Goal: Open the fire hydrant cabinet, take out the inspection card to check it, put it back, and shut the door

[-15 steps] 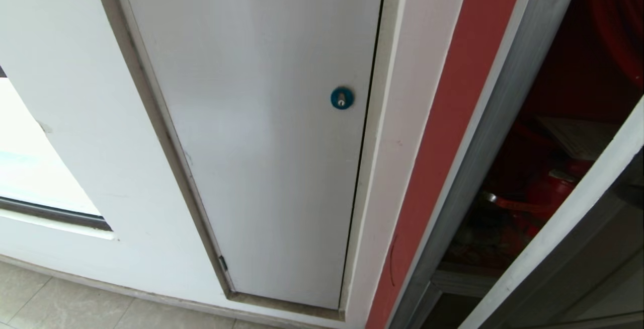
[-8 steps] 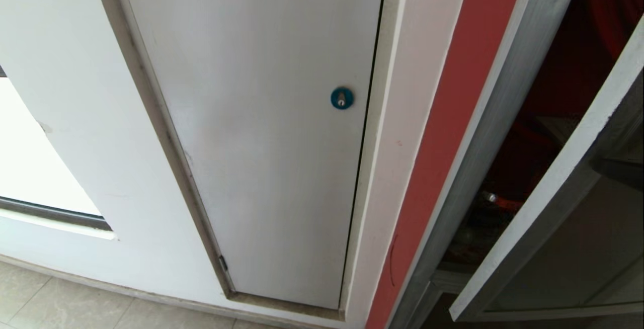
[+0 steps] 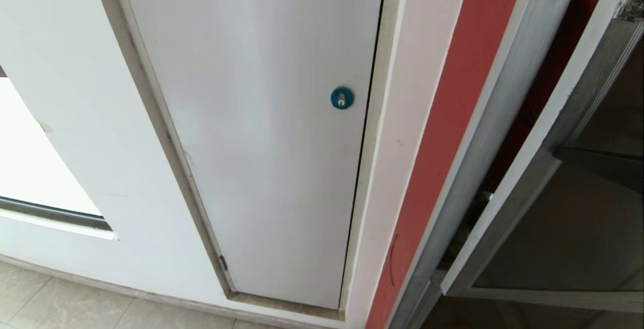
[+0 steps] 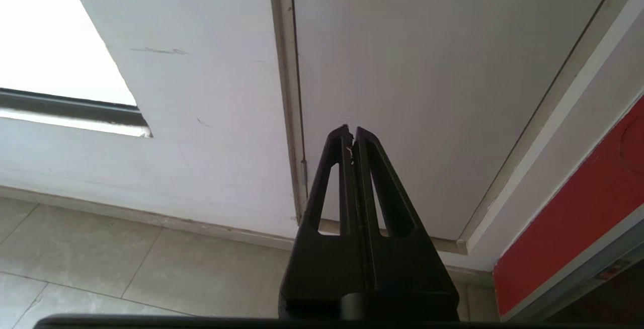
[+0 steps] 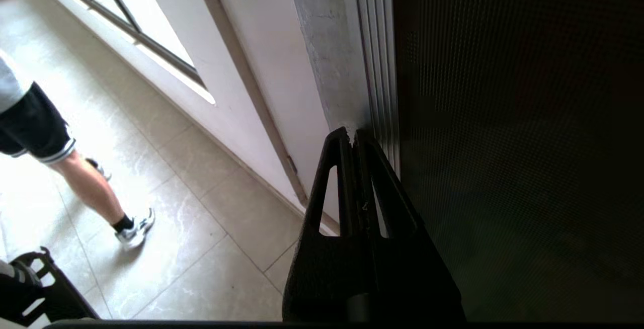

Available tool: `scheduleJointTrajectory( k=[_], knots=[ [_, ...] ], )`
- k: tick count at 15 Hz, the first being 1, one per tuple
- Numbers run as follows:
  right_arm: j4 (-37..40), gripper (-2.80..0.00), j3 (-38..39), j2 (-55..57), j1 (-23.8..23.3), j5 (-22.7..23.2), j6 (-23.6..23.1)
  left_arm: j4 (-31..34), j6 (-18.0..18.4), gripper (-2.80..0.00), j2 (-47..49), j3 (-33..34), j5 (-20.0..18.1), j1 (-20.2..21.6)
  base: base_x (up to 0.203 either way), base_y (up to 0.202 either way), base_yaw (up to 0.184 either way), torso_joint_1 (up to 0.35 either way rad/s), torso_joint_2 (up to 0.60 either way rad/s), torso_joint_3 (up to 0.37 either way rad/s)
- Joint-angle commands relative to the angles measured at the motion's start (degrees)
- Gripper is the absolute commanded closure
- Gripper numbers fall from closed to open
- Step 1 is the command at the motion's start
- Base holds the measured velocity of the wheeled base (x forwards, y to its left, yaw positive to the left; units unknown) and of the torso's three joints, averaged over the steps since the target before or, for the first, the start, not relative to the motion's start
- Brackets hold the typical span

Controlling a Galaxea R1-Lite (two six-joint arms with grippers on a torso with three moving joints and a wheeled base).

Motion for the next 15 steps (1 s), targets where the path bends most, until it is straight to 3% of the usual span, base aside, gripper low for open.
scheduleJointTrajectory(
  k=[1, 15],
  knots=[
    [-0.1, 0.0, -1.4, 3.6, 0.0, -0.1, 0.0, 0.0, 0.0, 0.0, 0.1, 0.0, 0.0, 0.0, 0.0, 0.0, 0.0, 0.0, 0.0, 0.0],
    [-0.1, 0.0, -7.4, 11.0, 0.3, -4.7, -0.1, 0.0, 0.0, 0.0, 0.1, 0.0, 0.0, 0.0, 0.0, 0.0, 0.0, 0.0, 0.0, 0.0]
  ],
)
